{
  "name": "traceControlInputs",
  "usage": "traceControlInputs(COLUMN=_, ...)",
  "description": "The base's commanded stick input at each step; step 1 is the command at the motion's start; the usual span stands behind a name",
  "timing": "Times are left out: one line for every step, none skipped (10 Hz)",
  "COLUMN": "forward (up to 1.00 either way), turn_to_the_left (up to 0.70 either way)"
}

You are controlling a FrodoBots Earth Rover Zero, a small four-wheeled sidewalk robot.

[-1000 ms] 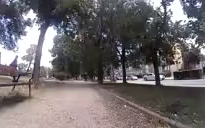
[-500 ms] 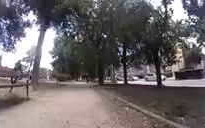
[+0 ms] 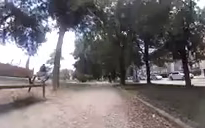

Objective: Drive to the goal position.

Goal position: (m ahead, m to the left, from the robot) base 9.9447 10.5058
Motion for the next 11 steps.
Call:
traceControlInputs(forward=0.72, turn_to_the_left=0.0)
traceControlInputs(forward=0.72, turn_to_the_left=0.0)
traceControlInputs(forward=0.73, turn_to_the_left=0.0)
traceControlInputs(forward=0.74, turn_to_the_left=0.0)
traceControlInputs(forward=0.76, turn_to_the_left=0.0)
traceControlInputs(forward=0.77, turn_to_the_left=0.0)
traceControlInputs(forward=0.82, turn_to_the_left=0.0)
traceControlInputs(forward=0.84, turn_to_the_left=0.0)
traceControlInputs(forward=0.85, turn_to_the_left=0.0)
traceControlInputs(forward=0.85, turn_to_the_left=0.0)
traceControlInputs(forward=0.85, turn_to_the_left=0.0)
